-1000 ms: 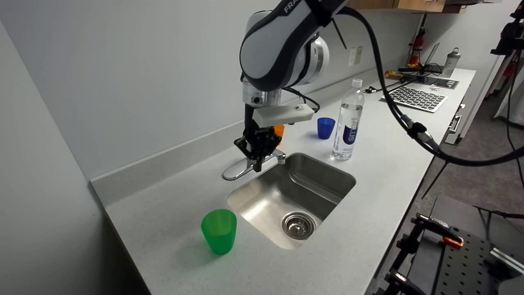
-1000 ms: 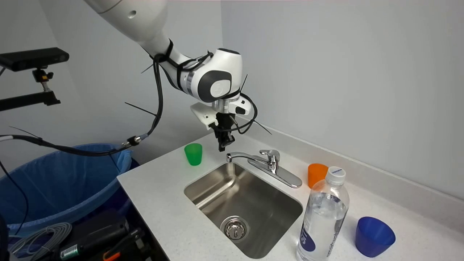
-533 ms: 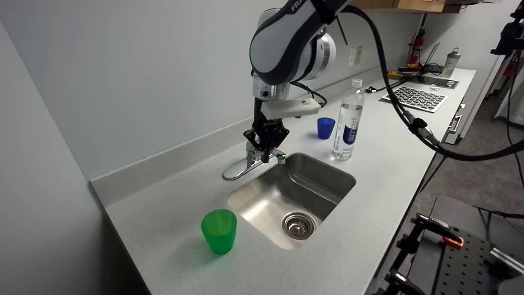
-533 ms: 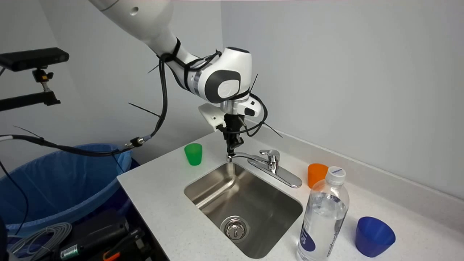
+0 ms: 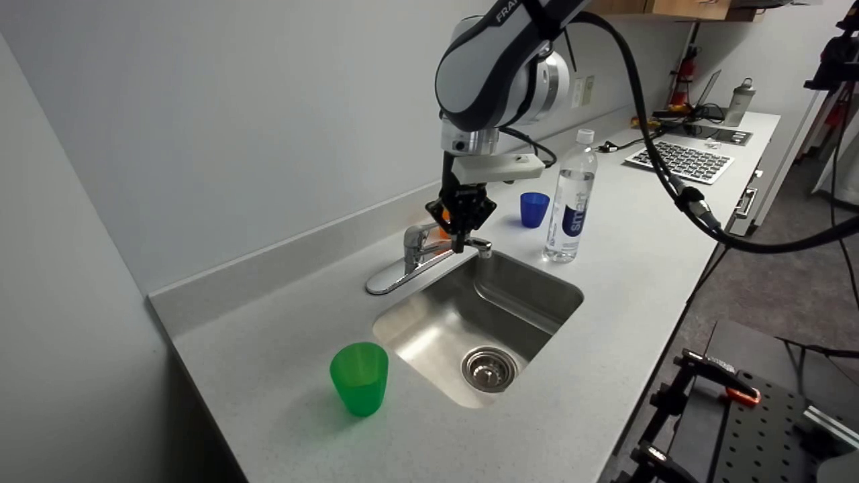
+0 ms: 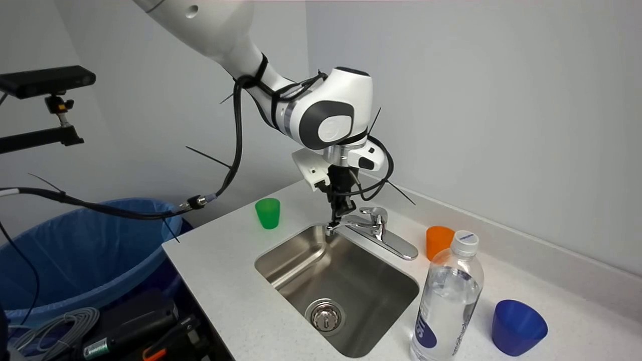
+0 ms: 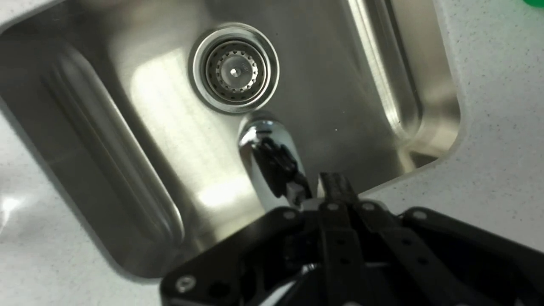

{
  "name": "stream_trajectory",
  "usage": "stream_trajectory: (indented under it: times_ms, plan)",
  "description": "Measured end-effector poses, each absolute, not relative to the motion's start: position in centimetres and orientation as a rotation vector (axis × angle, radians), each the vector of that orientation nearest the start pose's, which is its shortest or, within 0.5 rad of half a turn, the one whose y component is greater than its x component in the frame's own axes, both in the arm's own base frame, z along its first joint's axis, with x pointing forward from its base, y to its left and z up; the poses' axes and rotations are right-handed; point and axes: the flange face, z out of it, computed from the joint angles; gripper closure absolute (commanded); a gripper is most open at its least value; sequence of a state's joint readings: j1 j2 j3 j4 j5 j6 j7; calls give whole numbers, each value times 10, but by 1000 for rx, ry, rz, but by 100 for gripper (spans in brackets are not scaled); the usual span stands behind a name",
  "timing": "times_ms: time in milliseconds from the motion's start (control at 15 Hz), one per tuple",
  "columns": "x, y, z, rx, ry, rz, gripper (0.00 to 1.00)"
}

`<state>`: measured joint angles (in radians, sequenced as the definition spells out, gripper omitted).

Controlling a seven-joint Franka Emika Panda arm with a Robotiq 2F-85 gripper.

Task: Move the tap nozzle to the right

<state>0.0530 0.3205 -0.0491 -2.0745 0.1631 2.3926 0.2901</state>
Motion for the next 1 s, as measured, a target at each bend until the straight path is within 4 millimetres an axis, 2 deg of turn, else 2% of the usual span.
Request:
stream_trajectory:
  times_ms: [333, 533, 1000]
  plan:
    - [585, -47, 276, -2975, 707, 11, 100]
    - [583, -69, 278, -2972, 751, 2, 100]
    - [580, -86, 280, -2985, 785, -6, 100]
